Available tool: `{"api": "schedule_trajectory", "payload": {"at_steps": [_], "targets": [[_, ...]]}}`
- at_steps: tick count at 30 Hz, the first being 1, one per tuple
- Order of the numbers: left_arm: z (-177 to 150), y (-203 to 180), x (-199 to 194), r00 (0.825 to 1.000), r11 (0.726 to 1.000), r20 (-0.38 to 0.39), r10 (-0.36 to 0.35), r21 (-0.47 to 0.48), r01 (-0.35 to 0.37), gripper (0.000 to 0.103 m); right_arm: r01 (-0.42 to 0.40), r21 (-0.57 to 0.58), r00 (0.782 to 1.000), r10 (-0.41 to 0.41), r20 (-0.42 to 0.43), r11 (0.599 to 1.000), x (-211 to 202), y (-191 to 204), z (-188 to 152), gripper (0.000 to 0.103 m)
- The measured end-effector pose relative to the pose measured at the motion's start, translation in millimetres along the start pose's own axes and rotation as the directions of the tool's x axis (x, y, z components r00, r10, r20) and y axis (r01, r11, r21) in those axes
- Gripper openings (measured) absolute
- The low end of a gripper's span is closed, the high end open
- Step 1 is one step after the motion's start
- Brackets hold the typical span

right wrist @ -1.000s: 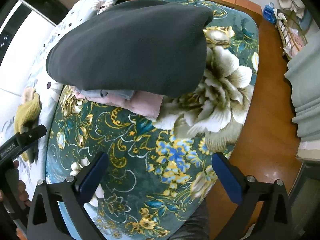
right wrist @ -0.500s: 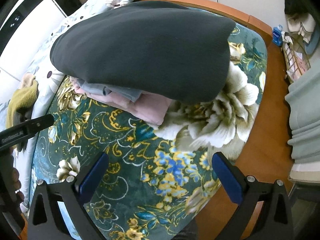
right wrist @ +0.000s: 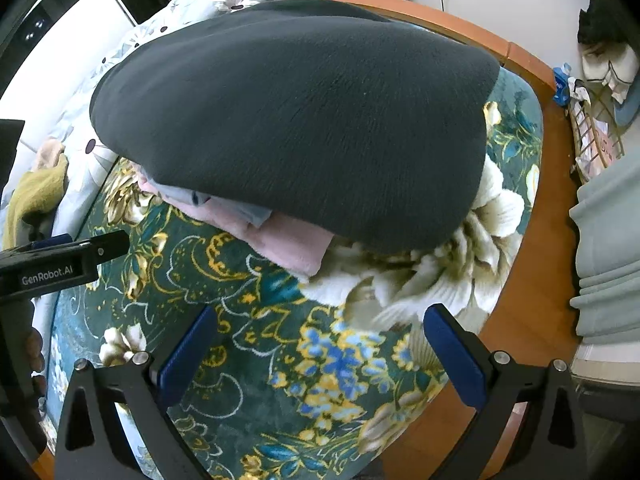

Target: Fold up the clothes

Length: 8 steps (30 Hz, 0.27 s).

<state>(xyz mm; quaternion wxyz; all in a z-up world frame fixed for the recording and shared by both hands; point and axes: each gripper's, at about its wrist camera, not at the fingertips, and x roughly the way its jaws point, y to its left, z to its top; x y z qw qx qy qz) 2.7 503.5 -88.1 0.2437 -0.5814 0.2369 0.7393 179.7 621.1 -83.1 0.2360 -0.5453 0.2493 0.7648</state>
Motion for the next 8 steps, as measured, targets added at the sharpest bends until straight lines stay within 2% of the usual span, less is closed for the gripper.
{"api": "schedule_trajectory", "payload": {"at_steps": [8], "targets": [[7.1,-4.5,-1.2,1.000,1.000,0.006,-0.010,0.001,0.010,0.103,0.012,0.002,1.000,-0.012,-0.004,1.000,-0.3,-4.7,2.7,0.103]]}}
